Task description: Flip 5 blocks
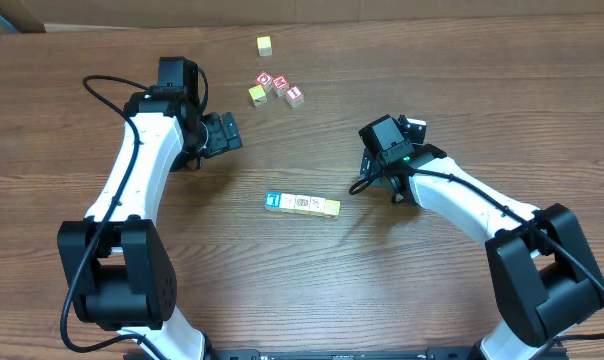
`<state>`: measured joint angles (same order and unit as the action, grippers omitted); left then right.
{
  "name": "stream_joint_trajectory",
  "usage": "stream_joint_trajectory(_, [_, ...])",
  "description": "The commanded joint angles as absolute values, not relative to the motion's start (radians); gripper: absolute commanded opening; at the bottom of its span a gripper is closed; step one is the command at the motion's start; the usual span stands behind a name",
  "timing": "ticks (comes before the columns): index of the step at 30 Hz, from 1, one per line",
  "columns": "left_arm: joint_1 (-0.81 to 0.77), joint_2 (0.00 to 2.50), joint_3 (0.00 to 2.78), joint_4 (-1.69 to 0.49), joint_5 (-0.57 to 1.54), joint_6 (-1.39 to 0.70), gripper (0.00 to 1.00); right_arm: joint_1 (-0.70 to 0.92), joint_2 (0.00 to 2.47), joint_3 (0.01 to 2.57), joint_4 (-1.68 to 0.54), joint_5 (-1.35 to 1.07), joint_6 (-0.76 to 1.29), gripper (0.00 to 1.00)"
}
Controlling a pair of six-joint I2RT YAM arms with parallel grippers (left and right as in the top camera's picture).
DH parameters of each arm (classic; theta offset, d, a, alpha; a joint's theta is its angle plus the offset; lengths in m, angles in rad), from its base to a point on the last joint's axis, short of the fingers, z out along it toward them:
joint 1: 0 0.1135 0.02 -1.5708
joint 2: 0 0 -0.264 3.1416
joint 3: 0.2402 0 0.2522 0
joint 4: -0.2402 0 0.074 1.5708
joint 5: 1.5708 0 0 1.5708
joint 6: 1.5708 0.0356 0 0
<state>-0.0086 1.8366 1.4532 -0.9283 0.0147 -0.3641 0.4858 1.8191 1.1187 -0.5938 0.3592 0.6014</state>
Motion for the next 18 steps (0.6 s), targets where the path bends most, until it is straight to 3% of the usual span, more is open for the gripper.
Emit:
stream_joint_trajectory(1, [-0.007,1.843,1.465,-0.929,0.019,-0.370,1.00,0.483,1.820,1.119,-0.588,0.373,0.595,1.00])
stream_joint_trajectory(15, [-0.007,1.843,1.465,-0.929,0.018,-0.369,0.99,0.483,1.820,1.119,-0.588,0.373,0.595,1.00])
stream_joint_trajectory(18, [-0.006,1.843,1.465,-0.820,-0.094,-0.347,1.00,0.483,1.820,1.119,-0.588,0.373,0.595,1.00])
